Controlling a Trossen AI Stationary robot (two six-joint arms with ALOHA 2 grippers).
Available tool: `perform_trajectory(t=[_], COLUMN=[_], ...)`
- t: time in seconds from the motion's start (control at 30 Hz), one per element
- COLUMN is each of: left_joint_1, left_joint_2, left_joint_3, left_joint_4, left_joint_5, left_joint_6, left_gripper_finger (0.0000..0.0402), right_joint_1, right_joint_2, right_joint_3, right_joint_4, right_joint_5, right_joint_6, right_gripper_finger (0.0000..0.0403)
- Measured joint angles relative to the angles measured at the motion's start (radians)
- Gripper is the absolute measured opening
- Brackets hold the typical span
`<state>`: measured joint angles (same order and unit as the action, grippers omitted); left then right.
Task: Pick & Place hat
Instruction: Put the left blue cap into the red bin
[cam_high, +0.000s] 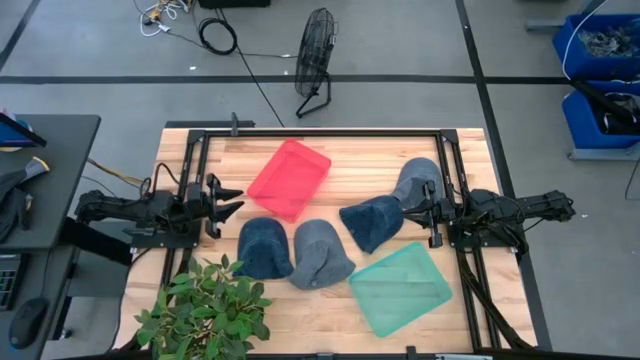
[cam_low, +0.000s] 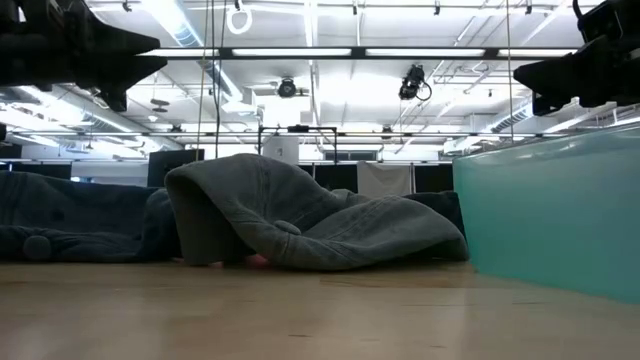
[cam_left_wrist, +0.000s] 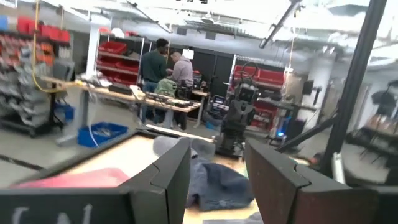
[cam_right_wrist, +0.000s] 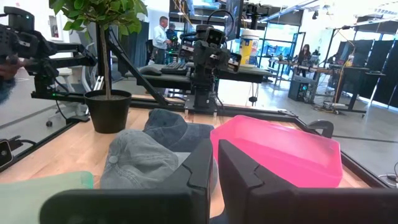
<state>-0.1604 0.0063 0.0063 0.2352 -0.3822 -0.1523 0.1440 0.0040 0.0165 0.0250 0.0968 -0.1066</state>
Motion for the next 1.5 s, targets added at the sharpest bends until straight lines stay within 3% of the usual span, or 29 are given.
perform_trajectory(t=[0.33,0.5,0.67,1.03,1.5], left_joint_1=[0.0,0.0,0.0,0.0,0.0], left_joint_2=[0.0,0.0,0.018,0.307,0.62], left_joint_3=[0.012,0.121,0.286,0.514,0.525], left_joint_4=[0.059,0.055,-0.138,-0.652,-0.697], left_joint_5=[-0.001,-0.001,-0.002,-0.033,0.038], left_joint_6=[-0.046,0.047,0.109,-0.183,-0.308], left_gripper_finger=[0.0156,0.0156,0.0156,0.0156,0.0156], right_joint_1=[0.0,0.0,0.0,0.0,0.0], right_joint_2=[0.0,0.0,0.0,0.0,0.0], right_joint_3=[0.0,0.0,0.0,0.0,0.0], right_joint_4=[0.0,0.0,0.0,0.0,0.0], right_joint_5=[0.0,0.0,0.0,0.0,0.0], right_joint_6=[0.0,0.0,0.0,0.0,0.0], right_gripper_finger=[0.0031,0.0031,0.0031,0.0031,0.0031])
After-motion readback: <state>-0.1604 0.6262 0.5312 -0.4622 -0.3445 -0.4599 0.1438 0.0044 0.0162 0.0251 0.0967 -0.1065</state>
